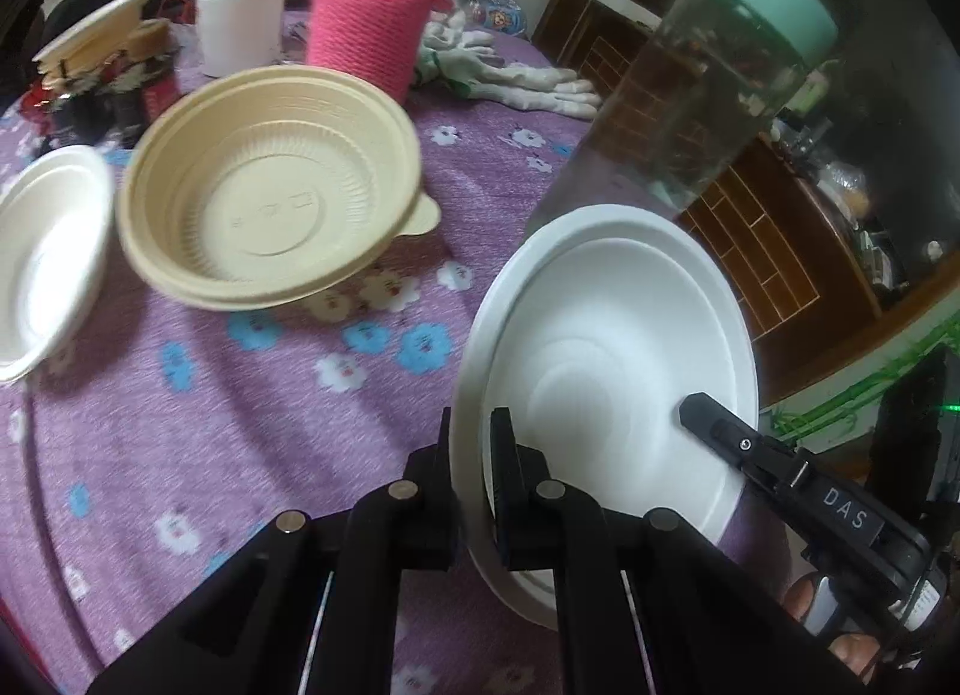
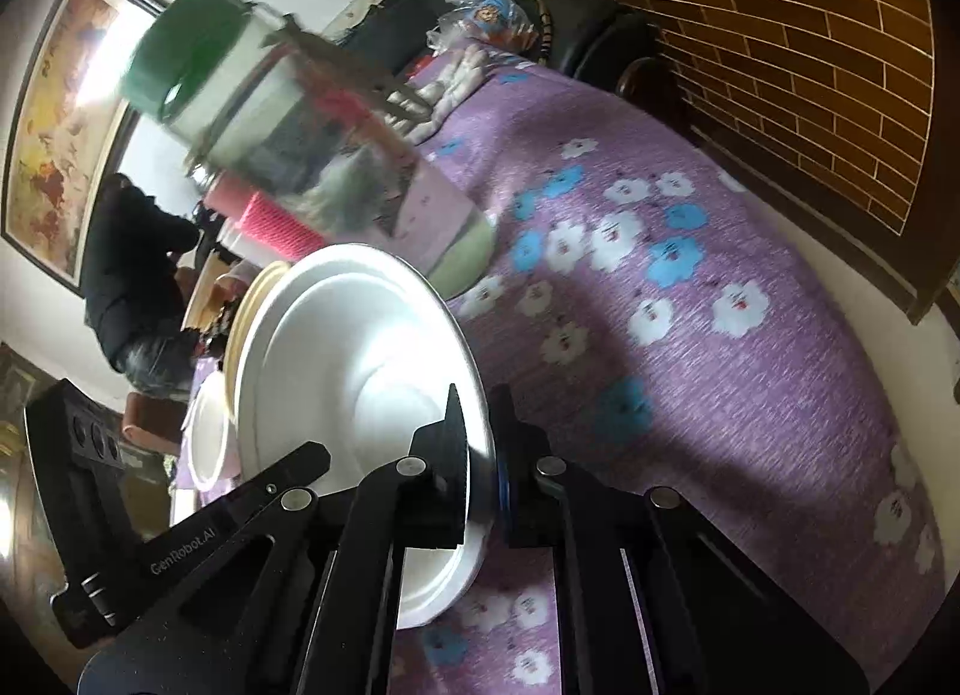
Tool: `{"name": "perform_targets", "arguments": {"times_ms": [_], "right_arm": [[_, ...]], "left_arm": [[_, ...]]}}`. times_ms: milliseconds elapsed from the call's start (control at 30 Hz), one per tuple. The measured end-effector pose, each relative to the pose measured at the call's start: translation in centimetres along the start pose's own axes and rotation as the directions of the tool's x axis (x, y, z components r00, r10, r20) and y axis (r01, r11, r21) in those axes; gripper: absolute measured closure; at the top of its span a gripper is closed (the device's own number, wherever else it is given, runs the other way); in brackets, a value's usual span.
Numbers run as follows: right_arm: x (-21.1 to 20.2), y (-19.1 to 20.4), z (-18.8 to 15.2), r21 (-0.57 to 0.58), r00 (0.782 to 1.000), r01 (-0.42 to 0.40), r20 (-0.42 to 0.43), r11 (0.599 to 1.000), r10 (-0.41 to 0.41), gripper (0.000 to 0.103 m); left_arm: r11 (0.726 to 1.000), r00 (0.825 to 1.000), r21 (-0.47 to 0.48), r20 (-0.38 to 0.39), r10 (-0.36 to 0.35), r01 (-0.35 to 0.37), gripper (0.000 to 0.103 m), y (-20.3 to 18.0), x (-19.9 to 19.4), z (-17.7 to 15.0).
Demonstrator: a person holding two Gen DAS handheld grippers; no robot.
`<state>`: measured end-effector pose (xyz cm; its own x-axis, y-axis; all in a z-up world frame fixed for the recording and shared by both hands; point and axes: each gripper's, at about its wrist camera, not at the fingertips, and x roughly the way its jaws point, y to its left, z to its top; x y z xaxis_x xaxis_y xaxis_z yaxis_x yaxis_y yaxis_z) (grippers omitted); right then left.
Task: Organize plates and bowls
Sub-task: 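Carry the white foam bowl with both tools over the stacked red plates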
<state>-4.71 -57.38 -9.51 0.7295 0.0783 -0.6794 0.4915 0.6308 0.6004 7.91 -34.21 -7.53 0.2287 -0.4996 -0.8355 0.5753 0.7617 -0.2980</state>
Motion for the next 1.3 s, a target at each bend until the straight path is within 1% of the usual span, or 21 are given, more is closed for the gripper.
{"name": "perform_targets", "arguments": {"times_ms": [267, 500, 600, 667, 800, 867, 1000, 1200, 1300], "right_arm": [[-0.8, 4.2, -3.9, -0.060, 0.999, -0.039, -0.010, 0.997, 0.039, 0.097], [-2.5, 8.6, -7.5, -0.133, 0.998, -0.063, -0.021, 0.989, 0.061, 0.097], [-3.1, 10.7, -9.1, -0.170, 0.996, -0.087, -0.039, 0.981, 0.082, 0.097], [-3.1, 12.1, -9.9, -0.190, 0.994, -0.105, -0.052, 0.976, 0.097, 0.097], [-2.7, 15.4, -12.4, -0.241, 0.987, -0.149, -0.092, 0.959, 0.130, 0.097], [-2.2, 16.9, -13.4, -0.264, 0.983, -0.167, -0.113, 0.950, 0.141, 0.097], [-1.1, 20.0, -15.4, -0.305, 0.974, -0.203, -0.159, 0.930, 0.161, 0.097], [0.5, 22.9, -18.0, -0.334, 0.961, -0.245, -0.208, 0.910, 0.182, 0.097], [1.3, 24.2, -19.3, -0.344, 0.952, -0.264, -0.242, 0.901, 0.186, 0.097]], "left_arm": [[0.999, 0.997, -0.021, 0.054, 0.051, -0.050, 0.096, 3.1, -4.7, -2.3], [0.995, 0.990, -0.026, 0.105, 0.097, -0.095, 0.095, 5.5, -8.9, -5.3], [0.993, 0.985, -0.049, 0.129, 0.112, -0.106, 0.095, 6.9, -11.0, -6.5], [0.991, 0.981, -0.068, 0.148, 0.126, -0.117, 0.095, 8.0, -12.6, -7.4], [0.981, 0.965, -0.094, 0.186, 0.184, -0.169, 0.095, 10.0, -15.3, -9.0], [0.976, 0.959, -0.122, 0.202, 0.200, -0.178, 0.095, 11.4, -16.7, -9.9], [0.965, 0.948, -0.176, 0.218, 0.231, -0.195, 0.095, 14.0, -18.7, -11.5], [0.947, 0.934, -0.228, 0.226, 0.278, -0.226, 0.095, 16.9, -20.7, -13.6], [0.935, 0.921, -0.247, 0.232, 0.313, -0.255, 0.095, 18.2, -21.5, -14.6]]}}
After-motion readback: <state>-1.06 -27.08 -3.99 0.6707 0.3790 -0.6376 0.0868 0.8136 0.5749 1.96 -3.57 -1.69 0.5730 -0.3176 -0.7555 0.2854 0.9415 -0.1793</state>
